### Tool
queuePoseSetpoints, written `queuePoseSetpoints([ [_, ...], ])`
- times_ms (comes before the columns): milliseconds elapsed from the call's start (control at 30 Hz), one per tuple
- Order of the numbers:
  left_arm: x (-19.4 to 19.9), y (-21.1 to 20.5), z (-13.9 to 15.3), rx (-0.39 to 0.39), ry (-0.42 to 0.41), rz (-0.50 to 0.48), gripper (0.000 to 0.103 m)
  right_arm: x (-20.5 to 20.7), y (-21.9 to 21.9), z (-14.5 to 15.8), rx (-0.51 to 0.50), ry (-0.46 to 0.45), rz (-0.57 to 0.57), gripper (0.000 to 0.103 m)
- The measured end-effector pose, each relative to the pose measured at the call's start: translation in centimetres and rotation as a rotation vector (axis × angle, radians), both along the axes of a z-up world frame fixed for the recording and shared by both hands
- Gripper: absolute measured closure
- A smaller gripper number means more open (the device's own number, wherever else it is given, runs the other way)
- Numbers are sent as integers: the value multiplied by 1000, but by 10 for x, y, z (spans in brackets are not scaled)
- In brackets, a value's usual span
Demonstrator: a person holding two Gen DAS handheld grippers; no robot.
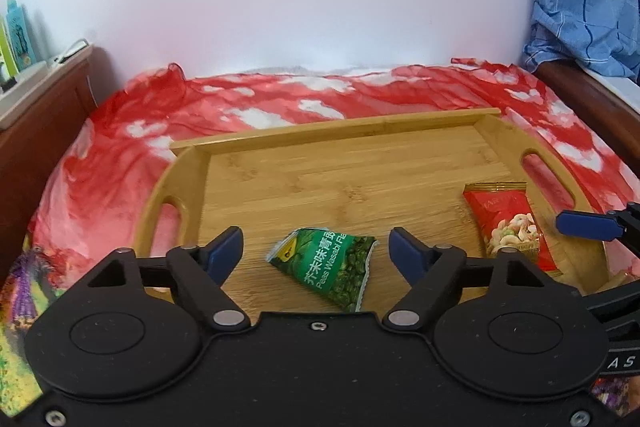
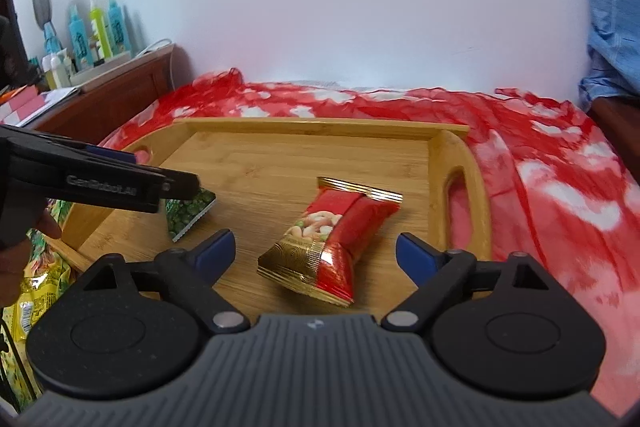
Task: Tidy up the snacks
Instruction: 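Open both tools to release the bags and pull back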
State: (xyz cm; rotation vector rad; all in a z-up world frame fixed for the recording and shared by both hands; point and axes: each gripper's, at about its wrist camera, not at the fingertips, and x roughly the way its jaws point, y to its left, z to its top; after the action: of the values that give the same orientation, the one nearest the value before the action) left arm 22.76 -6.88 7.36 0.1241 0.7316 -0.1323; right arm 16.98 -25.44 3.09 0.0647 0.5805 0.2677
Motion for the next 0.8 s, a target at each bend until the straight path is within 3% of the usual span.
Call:
queuePoseSetpoints([
  [367,-53,7,12,-24,-35,-13,12,-62,-21,8,7,-128,-108,0],
  [567,-90,9,10,-57,-45,-19,8,-101,-24,2,-3,-148,-191,0],
  [800,-127,14,5,-86,-40,-38,2,-134,-9,-3,-26,-147,-188,0],
])
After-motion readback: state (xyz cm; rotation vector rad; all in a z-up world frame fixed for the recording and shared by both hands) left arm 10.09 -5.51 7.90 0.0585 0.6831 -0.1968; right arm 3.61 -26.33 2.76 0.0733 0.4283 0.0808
